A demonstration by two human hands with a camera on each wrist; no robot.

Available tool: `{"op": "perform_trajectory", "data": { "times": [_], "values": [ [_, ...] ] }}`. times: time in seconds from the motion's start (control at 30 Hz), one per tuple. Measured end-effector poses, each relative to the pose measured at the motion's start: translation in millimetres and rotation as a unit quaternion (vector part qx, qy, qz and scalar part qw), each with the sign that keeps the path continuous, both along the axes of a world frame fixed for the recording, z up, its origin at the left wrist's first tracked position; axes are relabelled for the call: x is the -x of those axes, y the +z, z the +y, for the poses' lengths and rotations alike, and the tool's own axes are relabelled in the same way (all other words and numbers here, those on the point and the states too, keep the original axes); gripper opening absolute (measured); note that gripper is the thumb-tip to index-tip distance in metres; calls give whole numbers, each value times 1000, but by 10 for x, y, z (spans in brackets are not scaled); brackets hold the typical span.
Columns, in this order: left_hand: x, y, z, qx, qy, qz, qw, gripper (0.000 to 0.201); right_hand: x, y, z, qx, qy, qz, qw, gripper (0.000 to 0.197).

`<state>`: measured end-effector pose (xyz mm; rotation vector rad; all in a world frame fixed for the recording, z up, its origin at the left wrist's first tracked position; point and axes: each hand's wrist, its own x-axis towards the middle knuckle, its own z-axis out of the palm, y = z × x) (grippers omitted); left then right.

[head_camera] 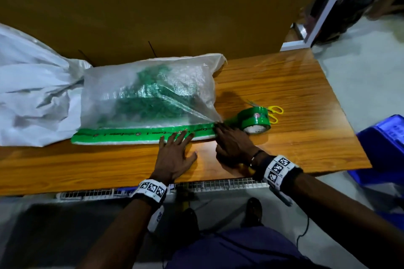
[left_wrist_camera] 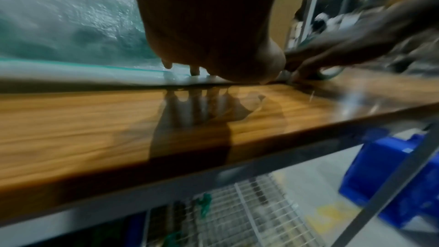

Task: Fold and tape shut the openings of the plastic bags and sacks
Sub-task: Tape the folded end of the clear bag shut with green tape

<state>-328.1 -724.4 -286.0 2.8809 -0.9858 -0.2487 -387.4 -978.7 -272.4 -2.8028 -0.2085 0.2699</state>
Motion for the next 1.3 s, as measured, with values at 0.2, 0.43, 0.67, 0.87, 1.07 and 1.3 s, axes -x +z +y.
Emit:
{"op": "perform_trajectory", "data": {
  "times": [0.2, 0.43, 0.67, 0.87, 1.07, 1.3],
  "values": [
    [-223, 19, 120, 51, -71, -3, 996, 78, 5, 34, 452, 11, -66, -52, 996, 58],
    [-451, -157, 267, 74, -158, 56, 983, 83, -4, -112, 888, -24, -166, -20, 986, 81],
    [-805, -130, 761, 82, -195, 56, 976, 87, -32, -69, 908, -17, -194, -22, 981, 80],
    [-1138, -128, 1712, 76, -194, 16, 978, 86, -20, -72, 897, 6, -172, -26, 985, 81],
    [-1081, -91, 1690, 97, -166, 61, 980, 81, -181, 65, 1220, -25, -157, -88, 983, 66],
    [-1179, -231, 1725, 92, -162, 72, 980, 81, -534, -104, 1843, -50, -85, -51, 994, 72]
  ]
}}
